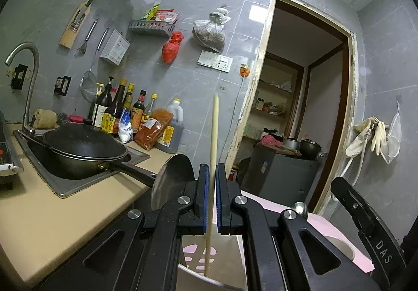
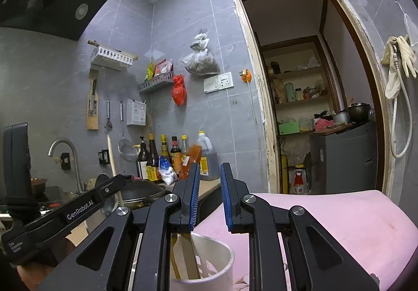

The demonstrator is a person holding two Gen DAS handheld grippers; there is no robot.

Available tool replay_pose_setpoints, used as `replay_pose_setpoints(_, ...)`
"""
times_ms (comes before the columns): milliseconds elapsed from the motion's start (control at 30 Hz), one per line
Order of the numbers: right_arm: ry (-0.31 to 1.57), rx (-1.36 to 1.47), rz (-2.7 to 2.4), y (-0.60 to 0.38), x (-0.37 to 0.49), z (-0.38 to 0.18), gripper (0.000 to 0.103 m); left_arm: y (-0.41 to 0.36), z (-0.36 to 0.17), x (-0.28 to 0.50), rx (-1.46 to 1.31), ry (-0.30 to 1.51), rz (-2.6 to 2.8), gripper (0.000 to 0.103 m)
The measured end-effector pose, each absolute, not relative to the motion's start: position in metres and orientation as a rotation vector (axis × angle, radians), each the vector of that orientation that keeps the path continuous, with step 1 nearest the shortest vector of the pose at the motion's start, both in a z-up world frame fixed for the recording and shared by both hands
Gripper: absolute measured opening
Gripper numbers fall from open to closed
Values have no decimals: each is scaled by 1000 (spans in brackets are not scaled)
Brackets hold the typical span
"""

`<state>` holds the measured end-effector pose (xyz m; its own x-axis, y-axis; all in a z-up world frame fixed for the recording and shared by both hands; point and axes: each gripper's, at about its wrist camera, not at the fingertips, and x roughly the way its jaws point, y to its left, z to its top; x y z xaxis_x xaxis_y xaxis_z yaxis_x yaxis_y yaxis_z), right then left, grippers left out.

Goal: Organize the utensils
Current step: 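Open both tools to drop the knife and chopstick into the caddy, withdraw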

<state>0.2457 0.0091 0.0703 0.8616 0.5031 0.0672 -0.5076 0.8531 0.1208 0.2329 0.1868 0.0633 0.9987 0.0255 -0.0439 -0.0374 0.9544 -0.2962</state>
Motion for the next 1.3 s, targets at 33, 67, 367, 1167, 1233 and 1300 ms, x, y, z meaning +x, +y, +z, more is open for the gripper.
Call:
replay_pose_setpoints(33,-34,137,530,9,246,70,17,186,63,233,-300,40,30,3)
replay_pose_setpoints(67,-35,138,528,9,246,70,19,186,64,233,-298,41,29,3)
replay_pose_setpoints(367,25,204,466,-9,250,84,42,191,80,230,-325,58,7,12)
replay_pose_setpoints(1167,59,72,373,-121,184,120,103,101,111,169,-113,151,-126,84)
replay_pose_setpoints(1233,59,53,349,-131,179,119,103,89,109,166,-92,167,-143,84)
replay_pose_setpoints(1300,59,32,323,-141,174,116,103,76,105,165,-78,185,-166,84)
